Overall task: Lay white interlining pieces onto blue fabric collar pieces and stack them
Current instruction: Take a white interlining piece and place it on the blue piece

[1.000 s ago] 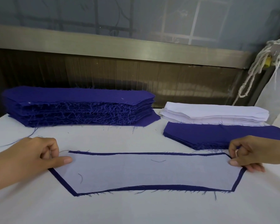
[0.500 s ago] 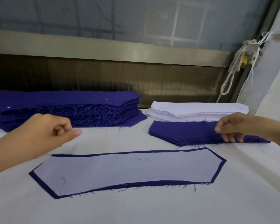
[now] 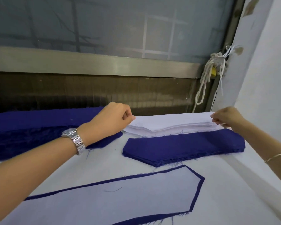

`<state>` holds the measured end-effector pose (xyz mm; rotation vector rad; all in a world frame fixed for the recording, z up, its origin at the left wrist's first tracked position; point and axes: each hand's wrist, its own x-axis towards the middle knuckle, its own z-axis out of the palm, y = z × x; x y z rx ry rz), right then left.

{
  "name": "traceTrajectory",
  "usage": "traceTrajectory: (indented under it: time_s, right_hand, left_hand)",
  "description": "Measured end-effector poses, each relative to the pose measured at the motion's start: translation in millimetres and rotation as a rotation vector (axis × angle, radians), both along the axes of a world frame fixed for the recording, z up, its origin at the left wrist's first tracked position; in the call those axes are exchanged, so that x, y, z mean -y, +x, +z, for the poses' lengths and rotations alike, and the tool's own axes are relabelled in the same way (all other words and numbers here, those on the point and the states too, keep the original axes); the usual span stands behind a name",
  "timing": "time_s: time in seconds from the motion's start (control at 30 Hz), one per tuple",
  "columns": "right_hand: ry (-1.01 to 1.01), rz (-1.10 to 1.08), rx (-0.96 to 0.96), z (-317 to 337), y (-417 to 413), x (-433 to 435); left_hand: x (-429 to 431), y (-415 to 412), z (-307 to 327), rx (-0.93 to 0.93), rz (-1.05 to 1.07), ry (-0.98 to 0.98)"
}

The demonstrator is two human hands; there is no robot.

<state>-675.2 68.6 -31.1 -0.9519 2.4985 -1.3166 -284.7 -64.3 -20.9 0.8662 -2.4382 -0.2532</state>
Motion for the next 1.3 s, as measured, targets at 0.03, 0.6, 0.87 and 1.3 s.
traceTrajectory:
  time_s: [0.03,0.6,0.87,1.3]
  right_hand:
    - [-0.009,-0.021,-0.020,-1,-7,4]
    - [0.242,-0.201,-0.364,-26,-55,45]
    - [0.245,-0.215,-0.385,-27,-61,49]
    - [0.172,-0.118,-0.435,-22,-64,49]
  left_hand:
    - [5,-9,-3,-0.002,0.000,-0.009]
    - [38,-71,-35,0.128,0.124,-0.118]
    - [43,-76,-39,0.070,0.137,-0.093]
    - [46,-75,-36,0.109,0.152,-0.130]
